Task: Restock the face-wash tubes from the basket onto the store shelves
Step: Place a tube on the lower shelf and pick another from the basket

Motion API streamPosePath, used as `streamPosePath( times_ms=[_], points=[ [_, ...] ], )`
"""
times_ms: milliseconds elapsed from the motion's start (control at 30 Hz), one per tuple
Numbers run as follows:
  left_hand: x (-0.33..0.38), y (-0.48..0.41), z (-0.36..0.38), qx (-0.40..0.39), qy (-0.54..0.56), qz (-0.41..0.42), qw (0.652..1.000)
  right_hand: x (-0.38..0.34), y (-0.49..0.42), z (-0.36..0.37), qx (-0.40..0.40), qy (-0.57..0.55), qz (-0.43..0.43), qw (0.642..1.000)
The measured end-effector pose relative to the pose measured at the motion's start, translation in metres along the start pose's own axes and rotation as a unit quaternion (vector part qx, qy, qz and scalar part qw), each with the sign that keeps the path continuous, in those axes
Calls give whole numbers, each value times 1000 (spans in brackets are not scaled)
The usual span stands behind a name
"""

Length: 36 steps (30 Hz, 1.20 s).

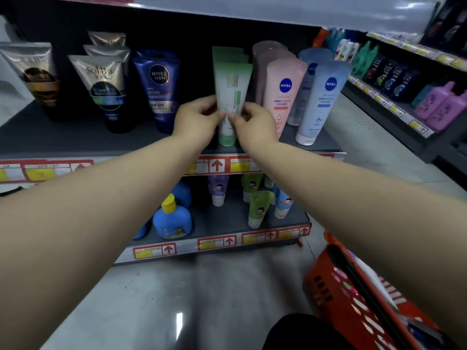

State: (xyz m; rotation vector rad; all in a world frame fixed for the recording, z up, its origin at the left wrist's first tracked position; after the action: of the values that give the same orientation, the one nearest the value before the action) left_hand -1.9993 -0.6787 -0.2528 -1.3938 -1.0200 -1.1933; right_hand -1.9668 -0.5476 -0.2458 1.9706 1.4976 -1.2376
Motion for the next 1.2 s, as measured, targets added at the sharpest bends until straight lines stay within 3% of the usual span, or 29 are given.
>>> streamPosePath(
  times_ms=[333,467,567,700,800,900,1000,1200],
  points=[
    [-15,5,6,-45,-80,-7,996,14,-1,10,-16,21,28,999],
    [-15,15,-1,-12,-123,-28,992,17,11,5,-27,19,48,998],
    [3,32,-6,9,-187,-3,982,18,25,-8,-46,7,55,997],
    [25,61,8,-19,-258,35,965,10,47,-35,-65,36,12,997],
    [46,86,34,-47,-325,73,942,2,66,-60,-87,120,-65,987],
    [62,111,71,-97,-423,115,894,12,88,-86,-112,197,-114,967],
    [60,133,109,-144,-493,121,849,41,109,-112,-141,268,-124,945],
    [46,171,195,-233,-543,143,794,105,141,-171,-171,355,-90,915]
  ],
)
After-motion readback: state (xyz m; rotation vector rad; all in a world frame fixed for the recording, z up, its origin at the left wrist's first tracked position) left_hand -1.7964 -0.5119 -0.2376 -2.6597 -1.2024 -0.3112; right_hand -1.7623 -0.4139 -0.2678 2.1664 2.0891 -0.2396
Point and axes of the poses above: each hand's wrist, its own y-axis away from the middle knuckle, its own z-axis out of the palm, x = y × z, the point moved 10 cm from there along -y, towards the middle knuckle, and after that the axes turned 6 degrees about y, right-handed, at the moved point
